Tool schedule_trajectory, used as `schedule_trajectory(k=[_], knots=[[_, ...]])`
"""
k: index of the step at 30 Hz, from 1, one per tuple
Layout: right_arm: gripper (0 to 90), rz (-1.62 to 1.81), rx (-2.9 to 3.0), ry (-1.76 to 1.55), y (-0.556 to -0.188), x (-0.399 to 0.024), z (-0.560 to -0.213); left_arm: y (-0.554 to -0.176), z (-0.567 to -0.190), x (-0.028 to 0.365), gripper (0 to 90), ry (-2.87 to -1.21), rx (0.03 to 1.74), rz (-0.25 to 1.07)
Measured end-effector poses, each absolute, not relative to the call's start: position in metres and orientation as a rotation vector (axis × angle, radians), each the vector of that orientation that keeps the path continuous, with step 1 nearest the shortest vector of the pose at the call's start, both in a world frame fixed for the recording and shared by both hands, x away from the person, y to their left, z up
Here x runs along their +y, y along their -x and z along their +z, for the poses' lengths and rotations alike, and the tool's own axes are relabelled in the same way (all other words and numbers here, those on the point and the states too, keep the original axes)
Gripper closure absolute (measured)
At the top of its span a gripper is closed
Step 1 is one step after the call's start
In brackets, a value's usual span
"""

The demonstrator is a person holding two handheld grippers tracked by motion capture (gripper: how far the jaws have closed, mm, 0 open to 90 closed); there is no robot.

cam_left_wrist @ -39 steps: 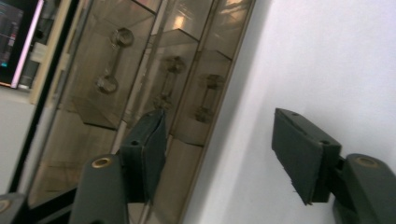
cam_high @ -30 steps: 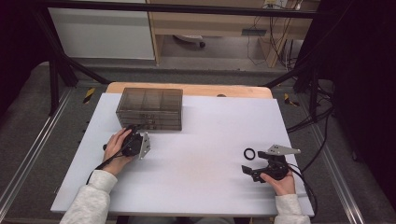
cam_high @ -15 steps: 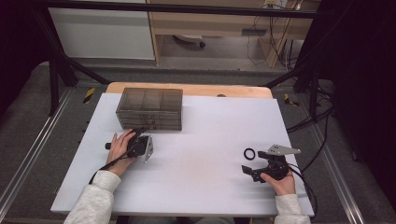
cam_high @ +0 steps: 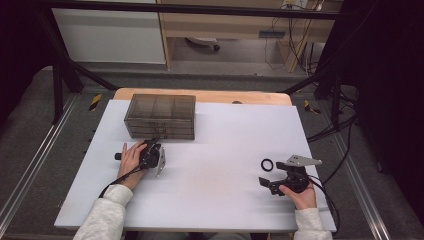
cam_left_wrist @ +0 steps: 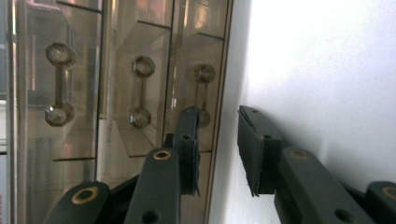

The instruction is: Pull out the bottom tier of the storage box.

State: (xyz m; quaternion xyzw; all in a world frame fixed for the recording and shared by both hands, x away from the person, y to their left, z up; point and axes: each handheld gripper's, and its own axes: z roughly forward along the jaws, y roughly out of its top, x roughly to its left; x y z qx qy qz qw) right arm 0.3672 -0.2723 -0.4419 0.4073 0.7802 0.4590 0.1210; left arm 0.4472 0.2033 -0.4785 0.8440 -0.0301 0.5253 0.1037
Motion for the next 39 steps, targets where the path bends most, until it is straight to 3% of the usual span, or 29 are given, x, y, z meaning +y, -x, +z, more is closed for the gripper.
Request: schedule_trajectory(k=[39], knots=[[0.5, 1.338, 2.279, -1.184, -0.367, -0.272, -0.442, -0.453, -0.493, 0.203, 78.7, -2.410, -0.157, 1.749]])
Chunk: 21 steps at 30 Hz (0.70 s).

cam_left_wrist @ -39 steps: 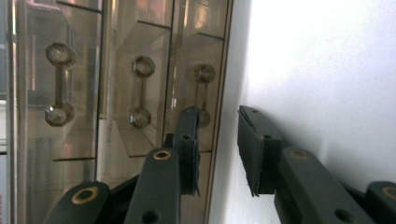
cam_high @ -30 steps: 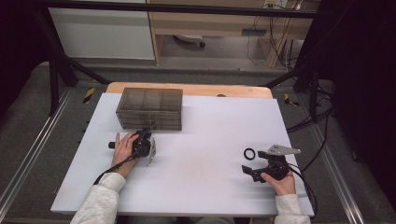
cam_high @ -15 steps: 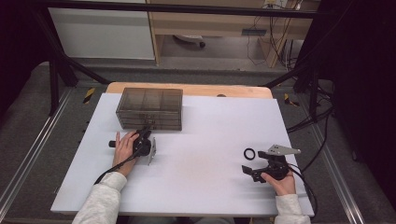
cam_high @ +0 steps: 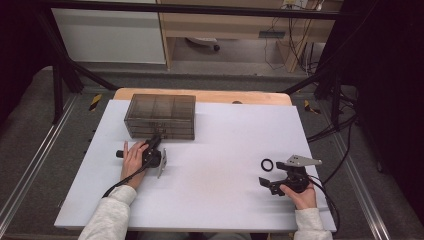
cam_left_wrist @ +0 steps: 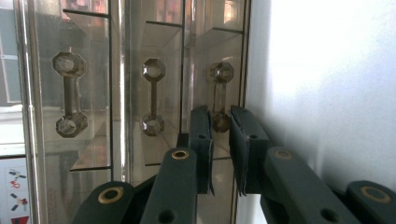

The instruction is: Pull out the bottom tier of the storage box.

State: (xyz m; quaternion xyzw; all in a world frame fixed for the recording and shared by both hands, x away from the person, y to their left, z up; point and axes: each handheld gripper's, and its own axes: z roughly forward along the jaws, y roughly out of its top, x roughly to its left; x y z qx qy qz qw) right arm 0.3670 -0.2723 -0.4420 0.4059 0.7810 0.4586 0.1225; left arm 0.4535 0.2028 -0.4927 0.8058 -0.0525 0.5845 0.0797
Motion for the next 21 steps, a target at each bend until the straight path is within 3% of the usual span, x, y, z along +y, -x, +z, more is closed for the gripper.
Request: schedule_trajectory(k=[21], knots=[[0.5, 1.337, 2.277, -1.183, -0.3670, -0.2724, -0.4419, -0.4519, -0.4974, 0.2008, 79.7, -2.398, -0.205, 1.818]])
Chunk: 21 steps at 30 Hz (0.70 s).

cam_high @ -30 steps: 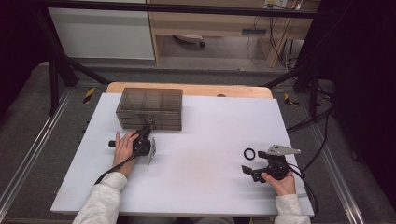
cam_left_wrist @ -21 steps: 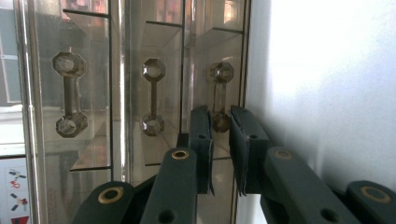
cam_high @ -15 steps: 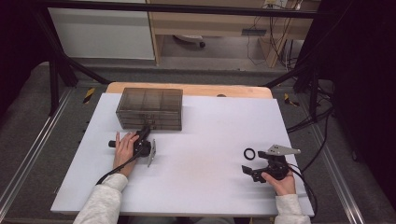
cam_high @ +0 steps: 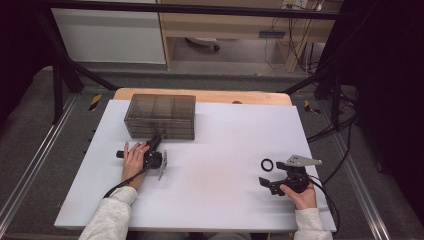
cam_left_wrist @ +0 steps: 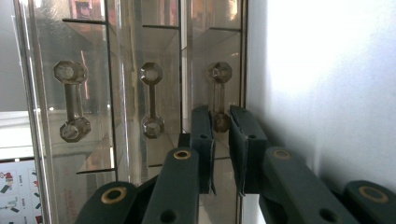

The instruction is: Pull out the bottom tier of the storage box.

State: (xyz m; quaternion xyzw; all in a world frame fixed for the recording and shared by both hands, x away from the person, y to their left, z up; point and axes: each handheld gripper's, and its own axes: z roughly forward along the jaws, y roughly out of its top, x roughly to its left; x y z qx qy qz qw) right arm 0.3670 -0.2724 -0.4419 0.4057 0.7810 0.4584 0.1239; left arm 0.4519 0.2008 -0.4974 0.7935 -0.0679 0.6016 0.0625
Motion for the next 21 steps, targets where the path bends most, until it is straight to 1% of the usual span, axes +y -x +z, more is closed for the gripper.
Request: schedule_trajectory(k=[21], knots=[[0.5, 1.333, 2.280, -1.180, -0.367, -0.272, -0.442, -0.442, -0.495, 0.202, 79.9, -2.394, -0.218, 1.822]])
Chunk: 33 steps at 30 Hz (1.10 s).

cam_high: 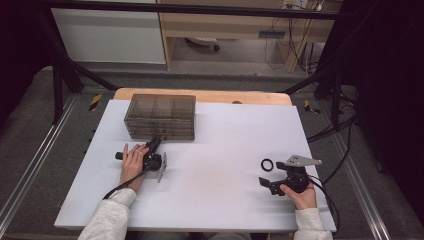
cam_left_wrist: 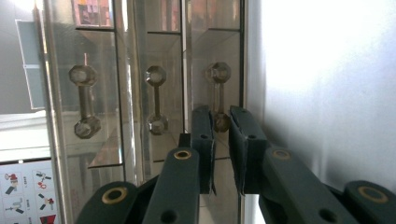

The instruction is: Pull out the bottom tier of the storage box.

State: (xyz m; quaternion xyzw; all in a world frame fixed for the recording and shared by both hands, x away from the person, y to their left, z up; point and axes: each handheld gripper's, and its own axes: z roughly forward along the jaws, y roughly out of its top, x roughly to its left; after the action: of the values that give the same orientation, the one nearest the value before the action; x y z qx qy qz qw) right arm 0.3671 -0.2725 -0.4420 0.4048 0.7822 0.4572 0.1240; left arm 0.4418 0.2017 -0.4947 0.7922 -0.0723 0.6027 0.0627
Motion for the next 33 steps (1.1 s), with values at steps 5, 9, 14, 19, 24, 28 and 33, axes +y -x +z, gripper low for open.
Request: schedule_trajectory(k=[5, 9, 14, 19, 24, 28, 33], knots=[[0.5, 1.328, 2.284, -1.182, -0.367, -0.272, -0.442, -0.438, -0.495, 0.202, 79.7, -2.402, -0.220, 1.805], [0.5, 1.333, 2.280, -1.180, -0.367, -0.272, -0.442, -0.436, -0.495, 0.201, 79.6, -2.413, -0.225, 1.801], [0.5, 1.329, 2.282, -1.182, -0.367, -0.272, -0.442, -0.436, -0.493, 0.202, 79.3, -2.426, -0.222, 1.779], [0.5, 1.330, 2.281, -1.183, -0.367, -0.272, -0.442, -0.434, -0.488, 0.205, 78.4, -2.429, -0.196, 1.740], [0.5, 1.331, 2.280, -1.182, -0.367, -0.272, -0.442, -0.432, -0.477, 0.207, 71.2, -2.415, -0.186, 1.715], [0.5, 1.331, 2.279, -1.181, -0.367, -0.272, -0.442, -0.434, -0.473, 0.207, 64.9, -2.421, -0.195, 1.682], [0.5, 1.330, 2.278, -1.183, -0.367, -0.273, -0.442, -0.441, -0.476, 0.206, 59.6, -2.463, -0.196, 1.628]])
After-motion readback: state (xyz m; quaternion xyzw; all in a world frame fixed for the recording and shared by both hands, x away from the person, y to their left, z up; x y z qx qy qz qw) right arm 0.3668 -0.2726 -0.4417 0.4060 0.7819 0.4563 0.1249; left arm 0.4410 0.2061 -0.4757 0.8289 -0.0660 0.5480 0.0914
